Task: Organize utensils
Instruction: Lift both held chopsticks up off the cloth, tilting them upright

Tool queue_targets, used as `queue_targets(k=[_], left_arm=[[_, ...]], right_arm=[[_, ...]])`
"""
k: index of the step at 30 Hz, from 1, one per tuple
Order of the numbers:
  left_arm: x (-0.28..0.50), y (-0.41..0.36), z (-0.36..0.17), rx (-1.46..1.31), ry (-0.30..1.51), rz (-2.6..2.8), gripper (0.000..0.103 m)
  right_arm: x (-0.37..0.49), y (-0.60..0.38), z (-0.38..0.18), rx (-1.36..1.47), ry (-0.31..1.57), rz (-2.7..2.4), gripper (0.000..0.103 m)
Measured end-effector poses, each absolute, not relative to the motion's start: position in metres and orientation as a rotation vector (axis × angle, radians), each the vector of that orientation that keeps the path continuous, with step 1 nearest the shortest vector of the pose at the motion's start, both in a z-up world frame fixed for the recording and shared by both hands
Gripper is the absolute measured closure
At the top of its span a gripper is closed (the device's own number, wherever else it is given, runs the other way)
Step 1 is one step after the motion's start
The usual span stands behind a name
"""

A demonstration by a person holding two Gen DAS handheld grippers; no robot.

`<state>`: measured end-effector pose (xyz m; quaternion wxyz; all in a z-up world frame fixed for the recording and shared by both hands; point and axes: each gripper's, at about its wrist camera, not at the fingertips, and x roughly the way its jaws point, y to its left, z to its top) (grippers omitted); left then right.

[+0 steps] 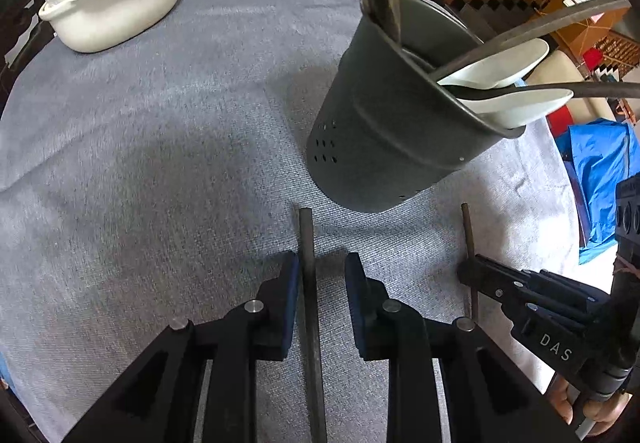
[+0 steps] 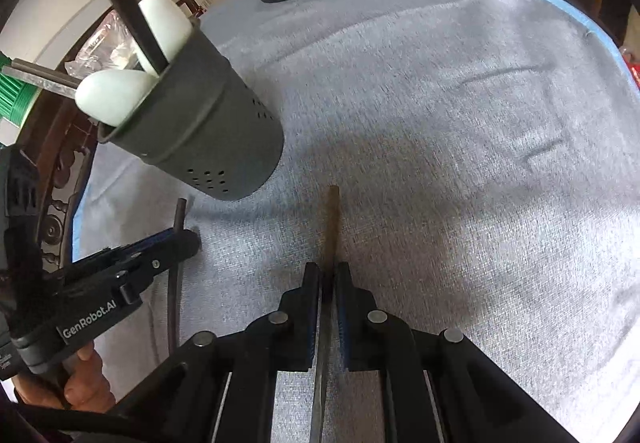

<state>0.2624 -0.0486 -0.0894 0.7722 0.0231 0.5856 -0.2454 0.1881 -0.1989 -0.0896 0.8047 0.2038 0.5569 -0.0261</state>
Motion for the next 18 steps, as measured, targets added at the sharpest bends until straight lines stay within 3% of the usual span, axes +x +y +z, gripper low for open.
queue_targets(k=[5,11,18], left_arm=[[0.251,-0.063,-0.086,0.078,1.269,-0.505,0.081],[0.242,-0.069,-0.083,0.094,1.235,-0.484,0.096],[0.230,-0.064,-0.087,0.111,1.187,-0.484,0.096]], right_arm=[[0.205,-0.184,-0.088,0.392,1.215,-0.083,0.093],[0.210,-0.167,-0.088,0.330,1.196,-0.105,0.094],[0.195,-0.164,-0.086,0.332,1.160,-0.102,0.094]])
